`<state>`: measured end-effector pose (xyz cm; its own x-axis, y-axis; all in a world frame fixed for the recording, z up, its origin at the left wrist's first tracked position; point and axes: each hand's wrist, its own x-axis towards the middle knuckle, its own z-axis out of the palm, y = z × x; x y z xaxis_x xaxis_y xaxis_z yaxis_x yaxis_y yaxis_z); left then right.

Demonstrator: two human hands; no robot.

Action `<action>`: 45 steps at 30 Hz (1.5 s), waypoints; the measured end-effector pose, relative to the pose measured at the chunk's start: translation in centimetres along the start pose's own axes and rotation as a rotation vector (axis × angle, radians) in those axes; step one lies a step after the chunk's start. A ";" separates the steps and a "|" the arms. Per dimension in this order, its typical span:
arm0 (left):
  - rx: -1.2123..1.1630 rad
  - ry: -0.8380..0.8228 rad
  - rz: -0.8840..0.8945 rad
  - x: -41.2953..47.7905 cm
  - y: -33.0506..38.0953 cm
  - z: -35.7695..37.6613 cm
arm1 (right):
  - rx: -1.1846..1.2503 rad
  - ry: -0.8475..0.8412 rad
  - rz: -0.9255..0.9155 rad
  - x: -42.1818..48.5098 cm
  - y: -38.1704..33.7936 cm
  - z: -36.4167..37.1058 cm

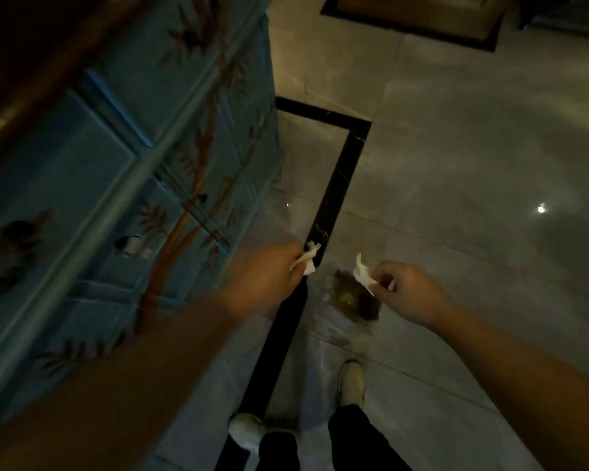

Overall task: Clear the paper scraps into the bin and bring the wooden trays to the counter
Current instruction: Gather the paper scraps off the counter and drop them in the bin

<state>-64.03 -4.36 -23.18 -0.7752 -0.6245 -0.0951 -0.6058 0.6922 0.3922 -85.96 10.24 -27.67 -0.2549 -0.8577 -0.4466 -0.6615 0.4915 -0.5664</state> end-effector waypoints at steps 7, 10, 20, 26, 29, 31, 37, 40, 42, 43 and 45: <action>-0.142 -0.131 -0.131 7.5 -0.1 14.0 | 0.153 0.006 0.225 4.2 11.9 4.1; -0.190 -0.142 -0.156 9.6 -1.4 19.8 | 0.239 0.011 0.280 7.0 16.0 7.1; -0.247 -0.284 -0.319 12.7 -4.9 39.1 | 0.435 -0.030 0.472 16.8 28.1 22.0; -0.264 -0.397 -0.369 12.6 -6.4 45.9 | 0.564 -0.049 0.517 19.3 31.9 26.5; -0.296 -0.419 -0.406 13.2 -6.4 47.4 | 0.622 -0.036 0.544 19.1 32.3 26.8; -0.311 -0.421 -0.402 13.2 -6.2 48.3 | 0.668 -0.047 0.544 18.8 32.4 26.3; -0.408 -0.489 -0.376 12.5 -4.2 48.4 | 0.642 0.019 0.513 14.8 31.9 25.1; -0.441 -0.466 -0.313 12.5 -3.5 46.9 | 0.598 -0.007 0.483 12.4 31.5 24.9; -0.396 -0.454 -0.259 12.5 -3.3 45.6 | 0.492 -0.037 0.450 11.5 31.4 24.6; -0.370 -0.447 -0.241 12.4 -3.1 44.7 | 0.423 -0.047 0.429 11.2 31.1 24.1; -0.297 -0.417 -0.183 12.2 -2.7 42.2 | 0.274 -0.048 0.309 10.7 30.3 22.6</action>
<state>-79.45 1.40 -64.03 -0.7040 -0.4870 -0.5170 -0.7074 0.4162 0.5713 -92.75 19.35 -65.30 -0.3748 -0.6587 -0.6524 -0.3455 0.7523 -0.5610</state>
